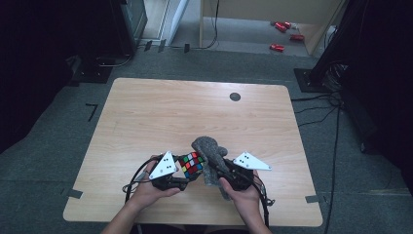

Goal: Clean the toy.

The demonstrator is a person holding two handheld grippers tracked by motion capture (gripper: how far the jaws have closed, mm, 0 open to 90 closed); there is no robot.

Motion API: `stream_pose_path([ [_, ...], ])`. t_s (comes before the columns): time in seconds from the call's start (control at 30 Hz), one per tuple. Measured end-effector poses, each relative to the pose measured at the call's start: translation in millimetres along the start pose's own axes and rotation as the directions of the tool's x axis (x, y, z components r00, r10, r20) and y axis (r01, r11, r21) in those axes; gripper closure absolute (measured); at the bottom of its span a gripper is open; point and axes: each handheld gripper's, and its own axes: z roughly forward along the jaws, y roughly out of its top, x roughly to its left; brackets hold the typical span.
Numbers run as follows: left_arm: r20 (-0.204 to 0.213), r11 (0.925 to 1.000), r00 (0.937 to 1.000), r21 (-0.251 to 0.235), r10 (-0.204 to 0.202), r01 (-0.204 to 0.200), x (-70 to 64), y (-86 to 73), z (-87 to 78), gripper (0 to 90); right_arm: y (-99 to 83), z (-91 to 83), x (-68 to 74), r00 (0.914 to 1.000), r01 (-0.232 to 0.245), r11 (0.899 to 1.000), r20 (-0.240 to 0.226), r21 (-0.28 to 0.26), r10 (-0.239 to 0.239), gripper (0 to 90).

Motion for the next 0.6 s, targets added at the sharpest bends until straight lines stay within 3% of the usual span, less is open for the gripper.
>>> stream_pose_path([
  [0.1,-0.002,0.9998,0.9999,0.017,0.013,-0.013,-1.4,0.6,2.3,34.3,4.5,-3.9,11.1,0.9989,0.032,0.999,-0.032,-0.044,-0.033,71.9],
  [0.17,-0.003,0.999,0.9995,0.034,0.03,-0.03,-4.2,0.7,3.7,34.3,7.3,-2.0,28.5,0.9919,0.099,0.994,-0.075,-0.05,-0.102,71.8],
  [0.23,-0.009,0.9989,0.9994,0.035,0.033,-0.032,-4.0,0.7,2.3,34.3,6.8,-0.7,34.2,0.99,0.13,0.99,-0.049,-0.052,-0.132,71.9],
  [0.3,-0.011,0.9992,0.9995,0.028,0.029,-0.028,-3.0,1.3,0.6,34.3,4.7,0.1,26.0,0.9947,0.082,0.995,-0.057,-0.052,-0.085,71.9],
  [0.43,-0.004,0.9999,0.9999,0.008,0.011,-0.01,-1.4,1.6,-0.7,34.3,0.2,-0.1,7.4,0.9995,0.029,0.999,-0.006,-0.025,-0.029,72.1],
  [0.5,0.006,1.0,1.0,-0.002,-0.003,0.003,-0.9,2.3,-0.4,34.3,1.4,-2.3,9.3,0.9994,0.033,0.999,-0.002,-0.04,-0.033,72.2],
  [0.6,0.0,0.9987,0.9992,0.033,0.039,-0.039,-5.6,3.2,3.1,34.3,5.7,-3.5,22.5,0.995,0.067,0.995,-0.069,-0.072,-0.072,71.9],
])
